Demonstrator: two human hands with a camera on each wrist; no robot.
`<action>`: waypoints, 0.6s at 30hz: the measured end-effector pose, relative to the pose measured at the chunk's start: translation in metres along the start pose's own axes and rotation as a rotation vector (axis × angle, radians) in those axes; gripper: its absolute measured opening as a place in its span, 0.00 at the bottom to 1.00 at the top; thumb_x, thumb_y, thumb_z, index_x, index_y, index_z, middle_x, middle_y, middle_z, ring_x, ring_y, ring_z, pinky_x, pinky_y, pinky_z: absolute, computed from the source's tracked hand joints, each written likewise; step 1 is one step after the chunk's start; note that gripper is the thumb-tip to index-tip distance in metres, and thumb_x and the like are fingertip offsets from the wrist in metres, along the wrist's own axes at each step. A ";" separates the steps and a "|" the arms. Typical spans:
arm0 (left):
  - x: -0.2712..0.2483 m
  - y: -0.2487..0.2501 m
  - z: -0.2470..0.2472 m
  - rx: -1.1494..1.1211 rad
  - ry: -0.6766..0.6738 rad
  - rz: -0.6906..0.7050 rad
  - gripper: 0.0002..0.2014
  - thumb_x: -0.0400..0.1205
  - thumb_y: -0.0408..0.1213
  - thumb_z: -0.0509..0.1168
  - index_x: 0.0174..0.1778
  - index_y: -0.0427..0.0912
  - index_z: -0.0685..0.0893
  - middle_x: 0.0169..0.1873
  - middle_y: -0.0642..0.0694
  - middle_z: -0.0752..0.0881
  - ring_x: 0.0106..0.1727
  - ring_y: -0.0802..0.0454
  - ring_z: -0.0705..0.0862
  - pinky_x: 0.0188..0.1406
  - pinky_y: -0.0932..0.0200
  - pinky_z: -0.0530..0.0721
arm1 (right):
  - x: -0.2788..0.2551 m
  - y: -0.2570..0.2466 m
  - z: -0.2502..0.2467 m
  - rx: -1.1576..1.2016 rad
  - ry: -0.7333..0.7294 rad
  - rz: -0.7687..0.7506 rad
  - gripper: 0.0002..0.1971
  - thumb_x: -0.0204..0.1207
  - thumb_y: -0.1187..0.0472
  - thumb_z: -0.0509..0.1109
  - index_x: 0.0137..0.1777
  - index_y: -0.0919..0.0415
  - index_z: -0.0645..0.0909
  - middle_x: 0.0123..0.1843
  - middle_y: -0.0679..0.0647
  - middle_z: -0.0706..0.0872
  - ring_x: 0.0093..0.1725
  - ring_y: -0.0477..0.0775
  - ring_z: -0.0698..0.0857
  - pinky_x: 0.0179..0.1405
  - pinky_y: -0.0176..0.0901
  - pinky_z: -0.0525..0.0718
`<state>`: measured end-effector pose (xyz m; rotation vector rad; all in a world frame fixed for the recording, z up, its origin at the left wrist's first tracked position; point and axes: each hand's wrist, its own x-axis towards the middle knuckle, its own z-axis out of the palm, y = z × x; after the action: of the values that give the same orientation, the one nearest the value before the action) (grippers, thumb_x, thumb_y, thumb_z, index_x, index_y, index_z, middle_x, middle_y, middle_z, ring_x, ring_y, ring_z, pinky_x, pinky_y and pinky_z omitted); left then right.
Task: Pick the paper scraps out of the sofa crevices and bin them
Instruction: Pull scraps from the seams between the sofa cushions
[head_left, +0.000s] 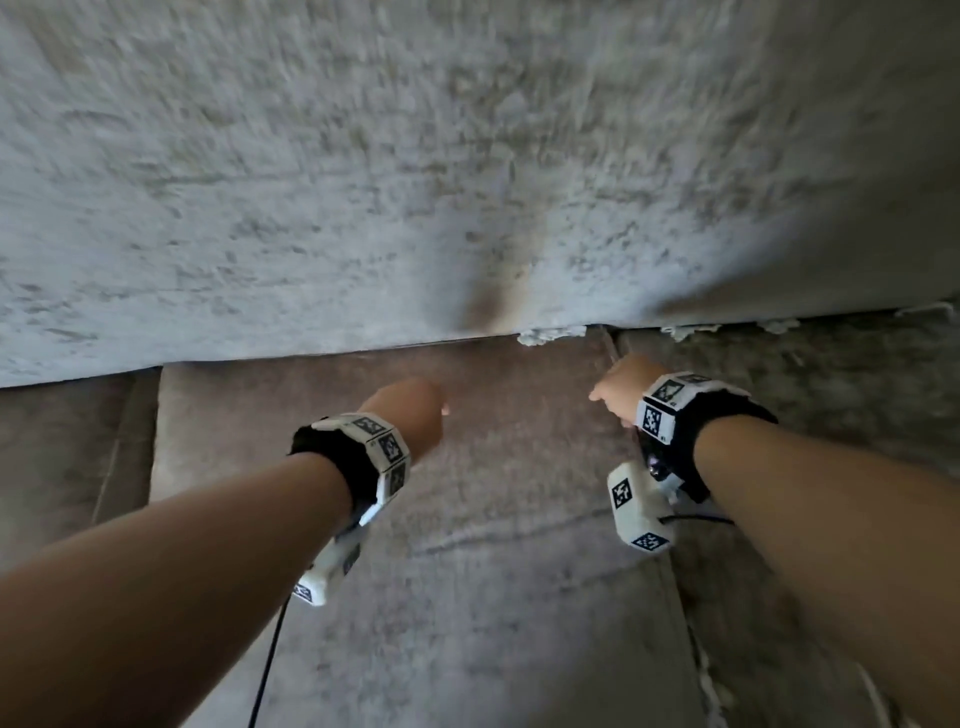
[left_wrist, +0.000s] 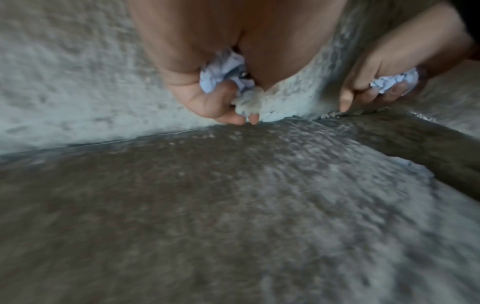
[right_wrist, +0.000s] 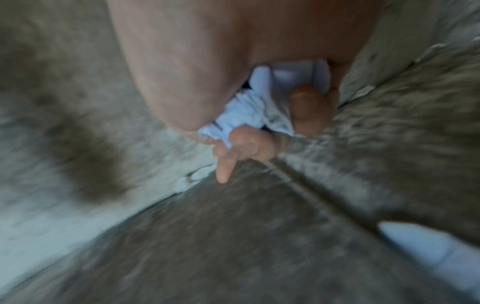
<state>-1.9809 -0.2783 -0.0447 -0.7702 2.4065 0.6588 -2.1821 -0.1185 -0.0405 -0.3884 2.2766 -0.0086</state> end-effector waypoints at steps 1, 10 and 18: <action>0.001 0.012 0.004 0.015 -0.012 -0.004 0.17 0.82 0.30 0.56 0.60 0.45 0.86 0.62 0.42 0.86 0.63 0.41 0.84 0.62 0.53 0.80 | -0.005 0.018 -0.011 -0.064 0.017 -0.024 0.27 0.79 0.58 0.69 0.78 0.58 0.70 0.76 0.62 0.76 0.50 0.57 0.85 0.50 0.48 0.87; 0.005 0.102 0.007 0.152 0.015 -0.174 0.30 0.83 0.62 0.53 0.26 0.40 0.75 0.32 0.42 0.82 0.41 0.41 0.85 0.43 0.53 0.81 | -0.012 0.131 -0.043 -0.236 0.034 -0.132 0.22 0.88 0.53 0.52 0.72 0.66 0.75 0.71 0.63 0.79 0.67 0.62 0.80 0.64 0.47 0.77; 0.034 0.151 0.005 0.142 0.055 -0.285 0.31 0.82 0.63 0.56 0.23 0.39 0.72 0.23 0.45 0.76 0.24 0.49 0.75 0.32 0.55 0.75 | -0.015 0.141 -0.008 -0.671 -0.063 -0.599 0.21 0.83 0.45 0.58 0.65 0.60 0.70 0.52 0.57 0.88 0.50 0.60 0.86 0.41 0.45 0.77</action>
<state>-2.0992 -0.1799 -0.0260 -1.0550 2.3008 0.3535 -2.2176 0.0192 -0.0425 -1.3806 1.9676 0.4611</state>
